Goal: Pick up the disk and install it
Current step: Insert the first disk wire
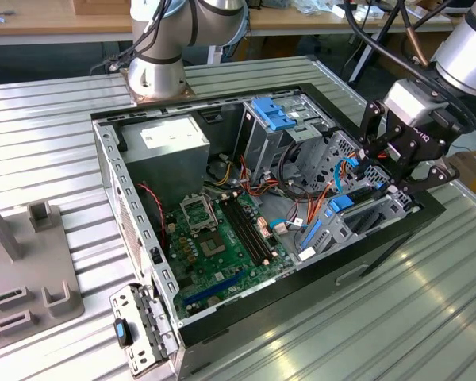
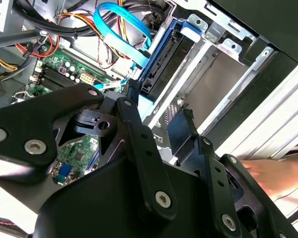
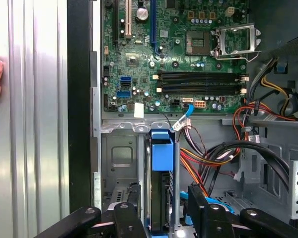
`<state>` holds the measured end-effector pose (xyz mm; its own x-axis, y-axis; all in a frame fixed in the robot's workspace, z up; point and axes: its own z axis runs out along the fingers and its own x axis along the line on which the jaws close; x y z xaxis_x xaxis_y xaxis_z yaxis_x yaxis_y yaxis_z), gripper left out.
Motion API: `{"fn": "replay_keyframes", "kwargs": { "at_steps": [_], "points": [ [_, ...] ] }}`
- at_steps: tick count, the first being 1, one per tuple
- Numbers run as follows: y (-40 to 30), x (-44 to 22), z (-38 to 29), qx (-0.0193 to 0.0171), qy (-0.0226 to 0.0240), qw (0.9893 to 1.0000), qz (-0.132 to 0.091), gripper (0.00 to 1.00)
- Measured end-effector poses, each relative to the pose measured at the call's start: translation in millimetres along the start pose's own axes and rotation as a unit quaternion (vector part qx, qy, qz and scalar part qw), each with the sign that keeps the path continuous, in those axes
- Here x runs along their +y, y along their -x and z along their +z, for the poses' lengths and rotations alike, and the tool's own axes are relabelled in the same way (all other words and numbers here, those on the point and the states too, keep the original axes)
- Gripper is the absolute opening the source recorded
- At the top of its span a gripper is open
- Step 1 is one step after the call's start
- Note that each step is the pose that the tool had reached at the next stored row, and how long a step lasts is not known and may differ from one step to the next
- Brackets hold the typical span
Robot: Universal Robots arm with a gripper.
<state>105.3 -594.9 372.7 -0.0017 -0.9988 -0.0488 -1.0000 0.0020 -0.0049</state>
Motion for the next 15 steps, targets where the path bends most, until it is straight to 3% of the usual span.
{"fn": "replay_keyframes", "kwargs": {
  "at_steps": [6, 15],
  "points": [
    [2.3, -4.9, 0.2, 0.0, 0.0, 1.0, 0.0, 0.51],
    [2.8, -5.7, 0.2, 0.0, 0.0, 1.0, 0.0, 0.51]
  ]
}}
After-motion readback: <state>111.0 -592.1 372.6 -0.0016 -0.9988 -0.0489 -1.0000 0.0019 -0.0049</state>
